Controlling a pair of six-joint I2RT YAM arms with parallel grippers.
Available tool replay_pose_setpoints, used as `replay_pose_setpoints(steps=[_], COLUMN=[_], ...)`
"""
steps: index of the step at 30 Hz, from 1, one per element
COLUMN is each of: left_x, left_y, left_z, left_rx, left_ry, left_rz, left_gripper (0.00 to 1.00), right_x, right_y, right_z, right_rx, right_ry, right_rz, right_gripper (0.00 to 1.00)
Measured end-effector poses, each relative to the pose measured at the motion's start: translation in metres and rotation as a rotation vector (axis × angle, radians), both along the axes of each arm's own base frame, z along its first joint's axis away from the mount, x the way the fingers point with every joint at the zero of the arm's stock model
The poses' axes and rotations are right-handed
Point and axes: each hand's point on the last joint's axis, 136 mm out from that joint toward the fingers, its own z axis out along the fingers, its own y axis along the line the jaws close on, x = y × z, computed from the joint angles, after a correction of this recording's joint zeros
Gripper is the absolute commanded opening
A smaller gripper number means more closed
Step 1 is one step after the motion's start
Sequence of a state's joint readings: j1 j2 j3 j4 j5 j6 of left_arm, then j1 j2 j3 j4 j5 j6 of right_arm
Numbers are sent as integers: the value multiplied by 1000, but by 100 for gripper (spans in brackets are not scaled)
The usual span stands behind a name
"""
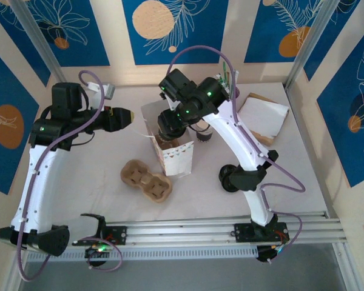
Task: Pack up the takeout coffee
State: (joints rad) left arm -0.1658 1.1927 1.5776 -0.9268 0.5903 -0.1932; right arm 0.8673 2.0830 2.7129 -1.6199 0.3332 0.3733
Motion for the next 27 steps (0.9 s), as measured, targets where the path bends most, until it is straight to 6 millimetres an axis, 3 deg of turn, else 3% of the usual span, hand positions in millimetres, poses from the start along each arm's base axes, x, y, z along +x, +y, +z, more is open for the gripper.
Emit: replay_pose_setpoints(steps=[13,27], left_x=[-5,2], left_y=[-2,11], left_z=[-14,-29], left_rx=[-1,93], left_ry=[37,81], left_rz=[-28,28], left_gripper=[47,47], right_x=[0,-2], right_y=[2,7], right_z=[-6,-36], right_rx=[-12,-71], right_ry=[12,91], right_rz=[10,20], right_gripper=[62,62])
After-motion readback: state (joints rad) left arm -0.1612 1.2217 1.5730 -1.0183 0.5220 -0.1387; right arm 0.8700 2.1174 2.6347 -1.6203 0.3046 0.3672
